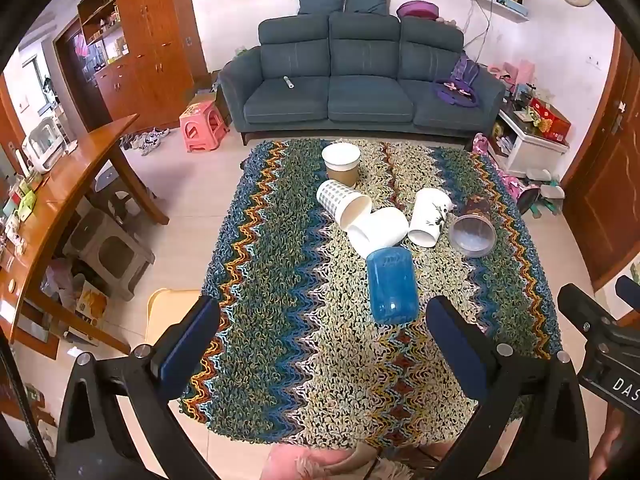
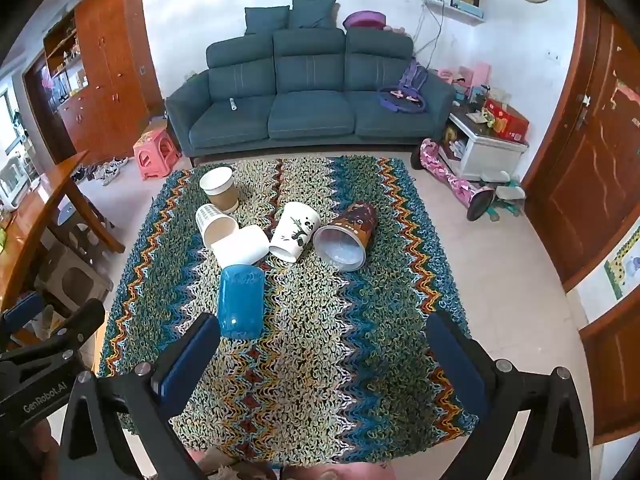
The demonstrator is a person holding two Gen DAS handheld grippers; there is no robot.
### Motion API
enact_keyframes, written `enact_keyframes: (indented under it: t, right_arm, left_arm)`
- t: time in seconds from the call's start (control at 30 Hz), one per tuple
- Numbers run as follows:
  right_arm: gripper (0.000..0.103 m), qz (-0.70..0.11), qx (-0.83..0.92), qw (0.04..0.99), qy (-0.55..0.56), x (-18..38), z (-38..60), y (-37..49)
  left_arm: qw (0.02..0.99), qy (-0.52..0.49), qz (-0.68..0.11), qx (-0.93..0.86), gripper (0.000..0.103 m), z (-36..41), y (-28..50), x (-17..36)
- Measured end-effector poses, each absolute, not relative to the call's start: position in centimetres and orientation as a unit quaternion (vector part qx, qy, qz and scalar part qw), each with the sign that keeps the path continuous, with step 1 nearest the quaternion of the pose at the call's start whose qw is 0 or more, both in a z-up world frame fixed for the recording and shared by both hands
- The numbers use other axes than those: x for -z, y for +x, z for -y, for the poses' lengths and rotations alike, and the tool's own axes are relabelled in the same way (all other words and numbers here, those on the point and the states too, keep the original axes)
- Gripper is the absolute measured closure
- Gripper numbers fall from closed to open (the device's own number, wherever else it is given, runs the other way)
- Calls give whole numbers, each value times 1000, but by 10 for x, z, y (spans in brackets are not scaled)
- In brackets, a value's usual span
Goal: Flip cup upright
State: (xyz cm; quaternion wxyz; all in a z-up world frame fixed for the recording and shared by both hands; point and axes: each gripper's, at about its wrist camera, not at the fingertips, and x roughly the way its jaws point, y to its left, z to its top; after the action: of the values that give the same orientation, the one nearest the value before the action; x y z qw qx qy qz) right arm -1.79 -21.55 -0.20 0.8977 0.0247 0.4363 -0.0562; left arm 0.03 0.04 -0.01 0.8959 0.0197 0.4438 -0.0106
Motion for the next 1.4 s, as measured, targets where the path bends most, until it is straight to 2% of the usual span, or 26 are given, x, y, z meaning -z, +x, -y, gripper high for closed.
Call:
enact_keyframes:
  t: [1.4]
  right_arm:
    - [0, -415, 34, 908, 44, 0, 217, -19]
  left_arm:
    - [896, 23, -443, 7, 0, 0, -3, 3]
